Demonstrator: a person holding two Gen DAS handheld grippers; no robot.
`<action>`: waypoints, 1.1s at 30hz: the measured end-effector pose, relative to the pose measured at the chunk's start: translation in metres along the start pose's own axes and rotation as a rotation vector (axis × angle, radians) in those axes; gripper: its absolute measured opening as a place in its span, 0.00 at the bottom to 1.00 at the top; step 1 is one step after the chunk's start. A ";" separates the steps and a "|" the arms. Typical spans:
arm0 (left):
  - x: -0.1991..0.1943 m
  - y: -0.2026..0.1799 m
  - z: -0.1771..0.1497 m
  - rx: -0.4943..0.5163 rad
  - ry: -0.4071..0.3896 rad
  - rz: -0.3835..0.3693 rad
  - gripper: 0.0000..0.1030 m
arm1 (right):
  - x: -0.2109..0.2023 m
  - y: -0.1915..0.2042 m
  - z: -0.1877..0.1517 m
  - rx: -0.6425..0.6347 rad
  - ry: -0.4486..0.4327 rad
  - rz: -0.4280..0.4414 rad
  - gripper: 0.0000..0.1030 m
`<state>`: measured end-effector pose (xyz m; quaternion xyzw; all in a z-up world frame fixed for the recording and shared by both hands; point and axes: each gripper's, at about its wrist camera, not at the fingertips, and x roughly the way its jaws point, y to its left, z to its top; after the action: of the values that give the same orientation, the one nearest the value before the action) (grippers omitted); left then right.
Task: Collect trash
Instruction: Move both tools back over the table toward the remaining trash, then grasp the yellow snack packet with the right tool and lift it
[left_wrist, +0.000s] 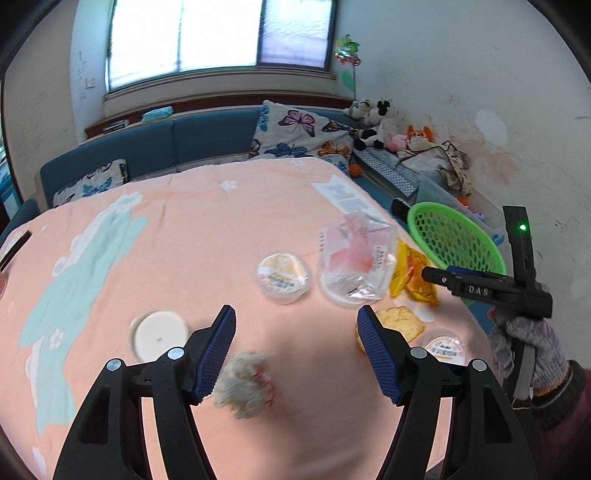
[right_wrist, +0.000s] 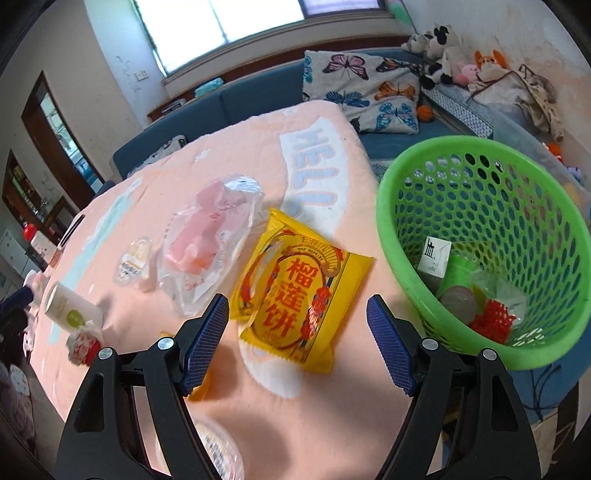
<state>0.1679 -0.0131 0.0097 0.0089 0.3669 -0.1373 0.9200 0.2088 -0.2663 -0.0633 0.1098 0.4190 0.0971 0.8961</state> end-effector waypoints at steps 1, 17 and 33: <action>0.000 0.003 -0.001 -0.007 -0.001 0.001 0.64 | 0.005 -0.002 0.002 0.011 0.008 -0.004 0.74; 0.010 0.012 -0.001 -0.036 0.011 -0.026 0.64 | 0.034 -0.010 0.011 0.048 0.040 -0.049 0.72; 0.028 -0.007 0.015 -0.030 0.025 -0.086 0.64 | 0.025 -0.012 0.008 0.007 0.010 -0.067 0.41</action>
<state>0.1955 -0.0284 0.0019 -0.0189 0.3803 -0.1713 0.9087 0.2317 -0.2719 -0.0803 0.0982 0.4274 0.0664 0.8962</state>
